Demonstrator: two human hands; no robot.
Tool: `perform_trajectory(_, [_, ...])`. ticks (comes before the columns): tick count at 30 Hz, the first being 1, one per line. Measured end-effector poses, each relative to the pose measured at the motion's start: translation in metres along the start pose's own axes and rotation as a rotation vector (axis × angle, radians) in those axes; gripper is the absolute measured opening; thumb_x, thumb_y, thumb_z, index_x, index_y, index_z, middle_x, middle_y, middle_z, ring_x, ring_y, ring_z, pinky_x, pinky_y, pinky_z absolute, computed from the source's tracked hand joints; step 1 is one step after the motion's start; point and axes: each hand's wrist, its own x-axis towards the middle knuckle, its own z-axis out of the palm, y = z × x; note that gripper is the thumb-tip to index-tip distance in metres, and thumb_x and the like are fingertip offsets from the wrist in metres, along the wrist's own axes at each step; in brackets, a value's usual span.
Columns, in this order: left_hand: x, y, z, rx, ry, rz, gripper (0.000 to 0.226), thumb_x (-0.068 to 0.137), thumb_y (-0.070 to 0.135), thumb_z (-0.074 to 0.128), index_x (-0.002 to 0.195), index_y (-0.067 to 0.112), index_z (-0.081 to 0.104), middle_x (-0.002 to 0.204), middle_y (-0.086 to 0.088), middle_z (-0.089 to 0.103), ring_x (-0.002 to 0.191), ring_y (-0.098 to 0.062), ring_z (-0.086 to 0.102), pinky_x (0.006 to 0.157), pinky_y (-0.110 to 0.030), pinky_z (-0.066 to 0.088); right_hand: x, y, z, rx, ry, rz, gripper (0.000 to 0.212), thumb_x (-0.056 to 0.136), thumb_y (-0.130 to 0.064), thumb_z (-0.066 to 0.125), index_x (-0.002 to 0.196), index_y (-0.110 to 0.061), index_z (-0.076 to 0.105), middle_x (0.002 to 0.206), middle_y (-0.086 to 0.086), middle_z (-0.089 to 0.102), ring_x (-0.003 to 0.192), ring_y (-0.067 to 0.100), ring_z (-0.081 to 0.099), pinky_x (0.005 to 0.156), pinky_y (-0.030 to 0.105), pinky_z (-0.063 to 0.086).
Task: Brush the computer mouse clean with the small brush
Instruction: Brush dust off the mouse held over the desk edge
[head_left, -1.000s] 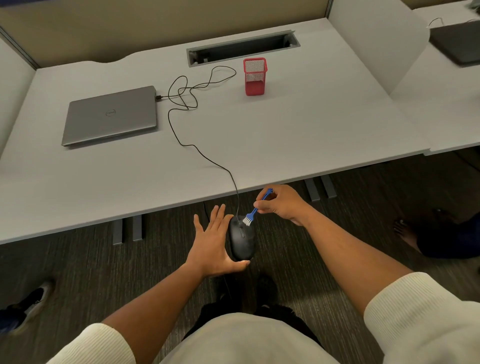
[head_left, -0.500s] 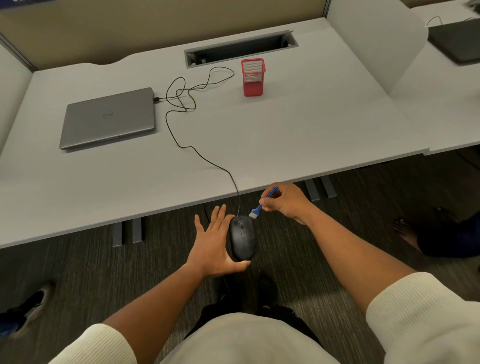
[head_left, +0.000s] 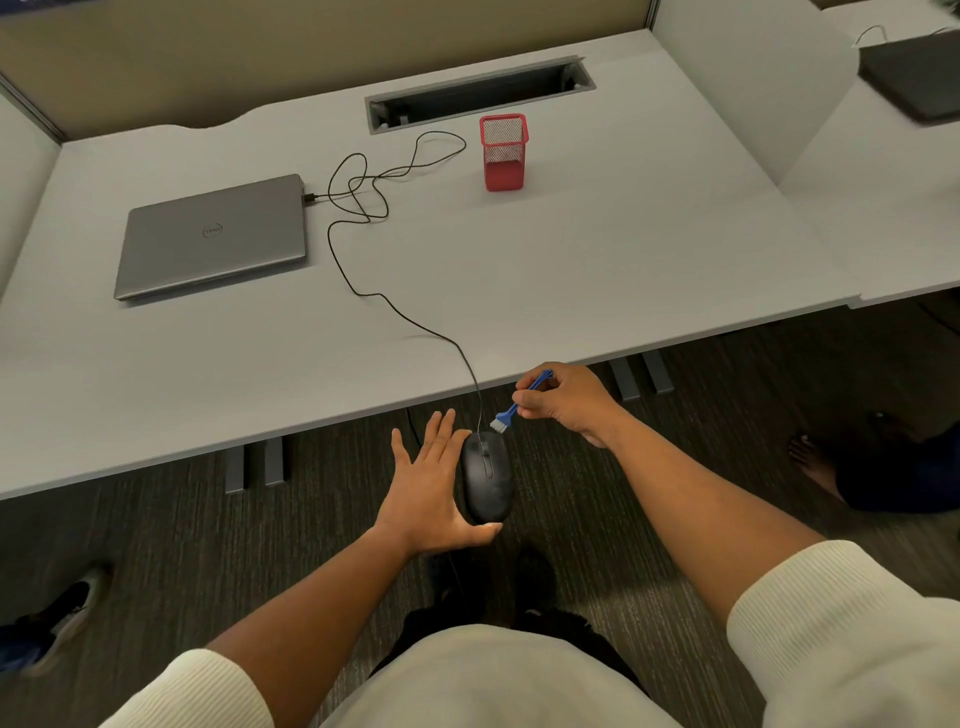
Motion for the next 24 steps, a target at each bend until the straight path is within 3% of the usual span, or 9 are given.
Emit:
perform_trajectory(4, [0.002, 0.002, -0.001, 0.01, 0.002, 0.007, 0.129, 0.061, 0.095, 0.053, 0.158, 0.019, 0.016, 0.169, -0.004, -0.003, 0.152, -0.015, -0.022, 0.116, -0.061, -0.021, 0.0, -0.002, 0.006, 0.077, -0.064, 0.018, 0.022, 0.082, -0.005, 0.078, 0.102, -0.007, 0.07, 0.103, 0.013, 0.071, 0.091, 0.019, 0.074, 0.073, 0.025, 0.061])
perform_trajectory(10, [0.001, -0.001, -0.003, 0.051, -0.024, 0.004, 0.13, 0.06, 0.097, 0.051, 0.158, 0.019, 0.014, 0.169, -0.004, -0.006, 0.151, -0.014, -0.024, 0.115, -0.059, -0.024, 0.005, -0.001, 0.005, -0.037, 0.075, 0.0, 0.017, 0.085, -0.007, 0.076, 0.101, -0.007, 0.069, 0.098, 0.01, 0.07, 0.088, 0.017, 0.071, 0.075, 0.024, 0.061])
perform_trajectory(15, [0.002, -0.001, -0.005, 0.054, -0.025, 0.006, 0.13, 0.061, 0.096, 0.052, 0.159, 0.019, 0.014, 0.169, -0.004, -0.005, 0.152, -0.015, -0.022, 0.116, -0.06, -0.022, 0.002, -0.003, -0.001, 0.063, -0.089, 0.044, 0.023, 0.082, -0.005, 0.078, 0.103, -0.006, 0.071, 0.104, 0.011, 0.072, 0.093, 0.019, 0.074, 0.073, 0.023, 0.06])
perform_trajectory(21, [0.001, -0.002, -0.007, 0.04, -0.022, 0.014, 0.129, 0.061, 0.096, 0.052, 0.158, 0.021, 0.013, 0.169, -0.003, -0.007, 0.151, -0.013, -0.025, 0.116, -0.06, -0.023, 0.002, 0.006, -0.005, 0.035, 0.007, 0.044, 0.014, 0.083, -0.005, 0.077, 0.096, -0.009, 0.071, 0.099, 0.011, 0.071, 0.091, 0.018, 0.072, 0.075, 0.024, 0.061])
perform_trajectory(24, [0.001, -0.003, -0.007, 0.048, -0.017, 0.017, 0.129, 0.061, 0.096, 0.052, 0.158, 0.02, 0.013, 0.169, -0.003, -0.008, 0.15, -0.013, -0.026, 0.115, -0.058, -0.025, -0.002, 0.007, -0.011, 0.114, -0.114, 0.058, 0.017, 0.08, -0.003, 0.079, 0.095, -0.008, 0.073, 0.098, 0.011, 0.073, 0.093, 0.021, 0.074, 0.08, 0.029, 0.061])
